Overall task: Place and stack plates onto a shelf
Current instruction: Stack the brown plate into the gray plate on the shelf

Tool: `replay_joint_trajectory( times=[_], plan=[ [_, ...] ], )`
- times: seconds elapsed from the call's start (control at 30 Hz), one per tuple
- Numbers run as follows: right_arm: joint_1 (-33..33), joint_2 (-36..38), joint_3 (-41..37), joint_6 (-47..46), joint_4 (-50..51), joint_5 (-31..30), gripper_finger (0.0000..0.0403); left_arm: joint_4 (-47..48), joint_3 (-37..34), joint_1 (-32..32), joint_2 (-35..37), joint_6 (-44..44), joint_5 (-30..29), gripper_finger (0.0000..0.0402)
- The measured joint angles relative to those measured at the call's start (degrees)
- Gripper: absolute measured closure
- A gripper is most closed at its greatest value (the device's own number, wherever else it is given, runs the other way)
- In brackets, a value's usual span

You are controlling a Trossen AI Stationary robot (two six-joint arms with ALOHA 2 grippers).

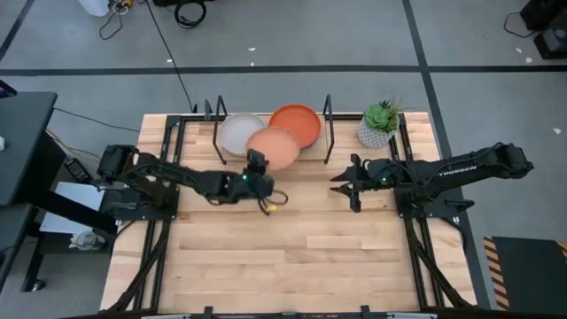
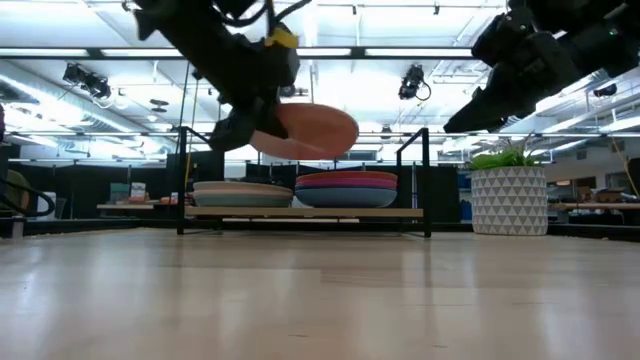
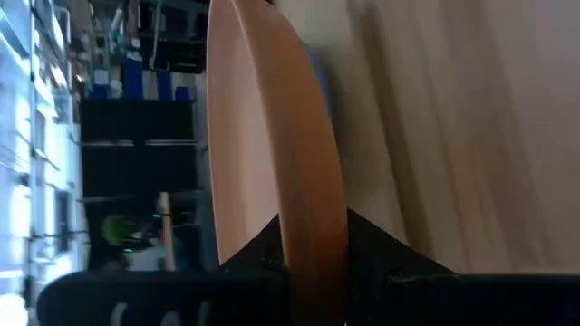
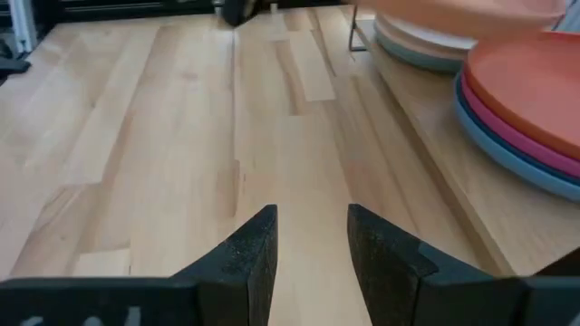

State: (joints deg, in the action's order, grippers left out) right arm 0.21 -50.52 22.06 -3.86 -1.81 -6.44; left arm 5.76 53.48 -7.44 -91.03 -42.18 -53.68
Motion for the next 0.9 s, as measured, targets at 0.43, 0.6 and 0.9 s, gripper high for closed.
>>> replay_joint_trajectory(
  times=[0.43,0.6,0.9],
  plan=[
    [2.89,0.06,-2.30,-2.09,-2.89,-0.15,0.0261,12.12,0.11,13.55,2.89,15.17,4.10,0.0343],
    [4.28,0.06,-2.31,-2.59,-3.55,-1.41,0.0261,14.17,0.10,17.50,2.89,17.59,4.74,0.0343],
    [6.02,0.06,-2.31,-3.22,-4.54,-1.55,0.0261,13.72,0.10,21.61,2.87,17.61,12.58,0.0316]
  ],
)
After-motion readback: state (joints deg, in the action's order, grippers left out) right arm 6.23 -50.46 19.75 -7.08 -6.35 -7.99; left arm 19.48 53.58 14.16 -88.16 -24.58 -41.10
